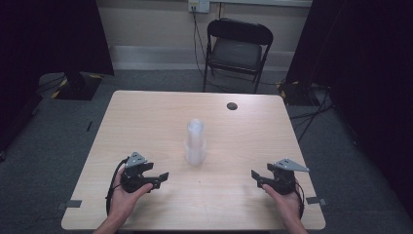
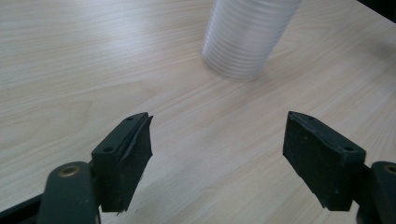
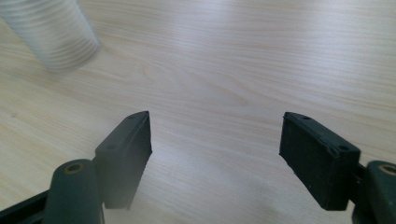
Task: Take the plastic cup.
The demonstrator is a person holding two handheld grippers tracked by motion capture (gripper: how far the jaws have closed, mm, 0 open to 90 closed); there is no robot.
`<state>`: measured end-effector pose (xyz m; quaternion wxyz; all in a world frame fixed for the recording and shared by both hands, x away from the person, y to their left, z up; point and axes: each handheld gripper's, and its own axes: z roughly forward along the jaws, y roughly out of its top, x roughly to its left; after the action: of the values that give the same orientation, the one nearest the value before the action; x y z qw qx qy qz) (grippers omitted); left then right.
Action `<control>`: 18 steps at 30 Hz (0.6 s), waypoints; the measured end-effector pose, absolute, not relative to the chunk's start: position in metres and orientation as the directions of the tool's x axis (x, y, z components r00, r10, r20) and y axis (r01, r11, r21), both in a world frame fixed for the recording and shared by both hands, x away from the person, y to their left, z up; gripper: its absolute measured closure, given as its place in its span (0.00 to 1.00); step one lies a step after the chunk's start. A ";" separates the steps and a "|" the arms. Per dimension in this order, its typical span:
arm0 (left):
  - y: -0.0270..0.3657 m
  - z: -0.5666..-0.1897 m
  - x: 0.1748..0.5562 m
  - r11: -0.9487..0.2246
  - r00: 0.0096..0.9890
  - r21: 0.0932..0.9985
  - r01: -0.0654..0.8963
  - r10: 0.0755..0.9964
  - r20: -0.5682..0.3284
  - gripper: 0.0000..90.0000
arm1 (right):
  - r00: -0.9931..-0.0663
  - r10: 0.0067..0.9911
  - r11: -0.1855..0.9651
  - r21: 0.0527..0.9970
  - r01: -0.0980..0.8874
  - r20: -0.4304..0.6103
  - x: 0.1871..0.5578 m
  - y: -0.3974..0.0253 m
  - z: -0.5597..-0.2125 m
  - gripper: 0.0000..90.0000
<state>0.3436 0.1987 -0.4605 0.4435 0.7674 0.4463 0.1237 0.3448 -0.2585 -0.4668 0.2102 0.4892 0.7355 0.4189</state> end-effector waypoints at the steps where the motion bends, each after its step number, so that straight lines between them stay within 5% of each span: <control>1: 0.198 -0.460 0.344 -0.209 0.573 0.793 0.573 0.793 -0.206 0.26 | -0.433 0.896 0.170 0.822 0.543 0.101 0.345 -0.259 -0.467 0.30; 18: 0.190 -0.444 0.337 -0.221 0.620 0.830 0.512 0.764 -0.179 0.21 | -0.472 0.875 0.188 0.823 0.536 0.108 0.340 -0.248 -0.464 0.30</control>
<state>0.3372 0.1898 -0.4440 0.4663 0.7697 0.4146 0.1351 0.3400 -0.2482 -0.4642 0.1984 0.4737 0.7447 0.4262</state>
